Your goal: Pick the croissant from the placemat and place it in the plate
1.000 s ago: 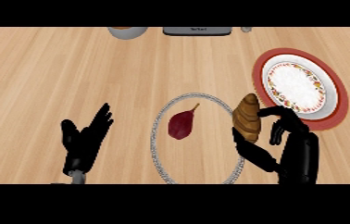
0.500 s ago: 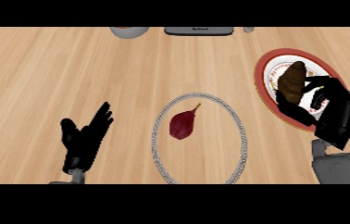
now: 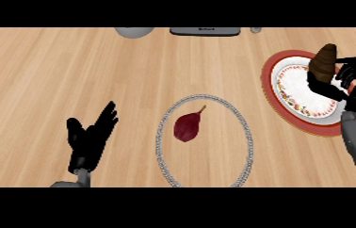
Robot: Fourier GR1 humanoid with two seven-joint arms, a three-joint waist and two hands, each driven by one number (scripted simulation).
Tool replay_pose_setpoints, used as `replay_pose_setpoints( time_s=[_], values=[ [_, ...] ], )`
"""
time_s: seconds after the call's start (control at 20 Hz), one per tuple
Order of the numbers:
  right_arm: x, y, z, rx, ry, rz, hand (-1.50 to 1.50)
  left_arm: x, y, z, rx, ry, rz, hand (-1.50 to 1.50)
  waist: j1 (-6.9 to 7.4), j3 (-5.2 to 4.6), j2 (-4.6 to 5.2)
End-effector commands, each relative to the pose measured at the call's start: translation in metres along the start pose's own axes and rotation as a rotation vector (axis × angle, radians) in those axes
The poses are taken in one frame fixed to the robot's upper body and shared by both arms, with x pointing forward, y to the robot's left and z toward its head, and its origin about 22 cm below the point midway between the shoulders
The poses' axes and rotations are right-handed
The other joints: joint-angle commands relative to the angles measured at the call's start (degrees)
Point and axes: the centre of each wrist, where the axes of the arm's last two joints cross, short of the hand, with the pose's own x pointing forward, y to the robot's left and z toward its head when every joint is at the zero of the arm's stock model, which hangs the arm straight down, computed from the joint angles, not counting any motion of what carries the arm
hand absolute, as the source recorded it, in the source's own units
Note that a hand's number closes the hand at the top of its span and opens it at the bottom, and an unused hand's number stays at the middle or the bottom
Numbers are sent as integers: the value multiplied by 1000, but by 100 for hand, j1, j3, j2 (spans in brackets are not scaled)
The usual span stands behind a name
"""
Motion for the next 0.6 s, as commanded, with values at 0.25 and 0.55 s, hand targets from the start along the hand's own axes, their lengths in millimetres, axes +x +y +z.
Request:
replay_pose_setpoints(
  time_s=[0.25, 0.55],
  values=[
    [-49, -13, -22, 281, 212, 235, -150, 1, -4, -3, -37, -10, -16, 0, 235, -3, 88],
    [-56, 1, -14, 352, 165, 50, -150, 16, -8, -10, -52, -9, -11, 0, 184, 18, 95]
  ],
)
